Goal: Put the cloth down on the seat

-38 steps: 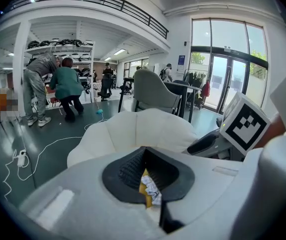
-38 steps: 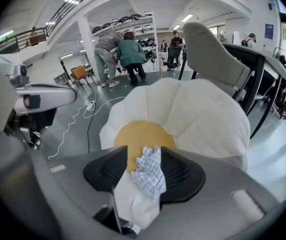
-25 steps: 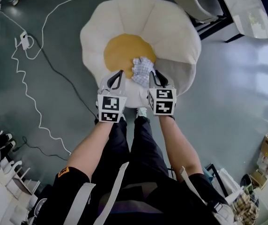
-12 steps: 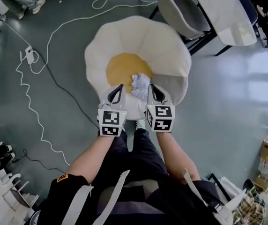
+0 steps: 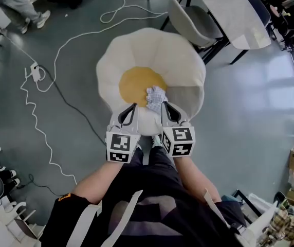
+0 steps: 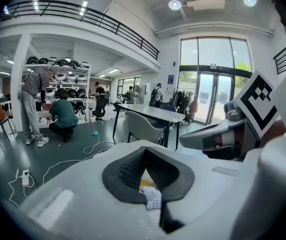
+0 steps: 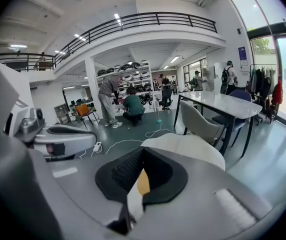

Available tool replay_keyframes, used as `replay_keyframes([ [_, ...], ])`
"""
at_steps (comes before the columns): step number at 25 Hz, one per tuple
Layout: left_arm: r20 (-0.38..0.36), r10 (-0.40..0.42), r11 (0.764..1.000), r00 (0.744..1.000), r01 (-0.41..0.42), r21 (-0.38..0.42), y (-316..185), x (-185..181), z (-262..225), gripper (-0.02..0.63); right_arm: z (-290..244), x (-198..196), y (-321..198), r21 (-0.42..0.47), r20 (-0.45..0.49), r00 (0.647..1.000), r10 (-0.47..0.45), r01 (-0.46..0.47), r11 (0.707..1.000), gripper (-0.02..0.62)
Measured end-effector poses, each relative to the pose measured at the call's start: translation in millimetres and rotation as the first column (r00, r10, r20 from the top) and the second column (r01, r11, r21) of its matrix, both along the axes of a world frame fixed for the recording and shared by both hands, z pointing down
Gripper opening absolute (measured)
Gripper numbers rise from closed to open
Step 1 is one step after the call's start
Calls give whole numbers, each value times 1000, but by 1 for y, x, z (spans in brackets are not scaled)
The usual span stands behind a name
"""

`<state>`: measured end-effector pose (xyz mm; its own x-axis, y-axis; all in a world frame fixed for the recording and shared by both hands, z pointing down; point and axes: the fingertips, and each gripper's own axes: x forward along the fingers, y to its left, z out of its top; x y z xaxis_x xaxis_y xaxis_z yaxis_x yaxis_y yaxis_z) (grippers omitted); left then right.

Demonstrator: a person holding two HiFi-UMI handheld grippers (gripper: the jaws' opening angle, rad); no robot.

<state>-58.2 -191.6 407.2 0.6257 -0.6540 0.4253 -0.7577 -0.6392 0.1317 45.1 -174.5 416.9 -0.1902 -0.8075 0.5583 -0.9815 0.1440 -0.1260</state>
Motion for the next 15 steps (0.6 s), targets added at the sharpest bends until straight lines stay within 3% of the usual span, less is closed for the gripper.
replay_keyframes([
  [6,-11,-9,1000,1000,9,20,27,-18,-33,-1,-25,-22,33,12,11,1000,-19,19,1000,2],
  [15,-51,-39,993,998,45,112,62,-1,-88,-2,-87,-13,64,124,-23,996,-90,92,988,2],
])
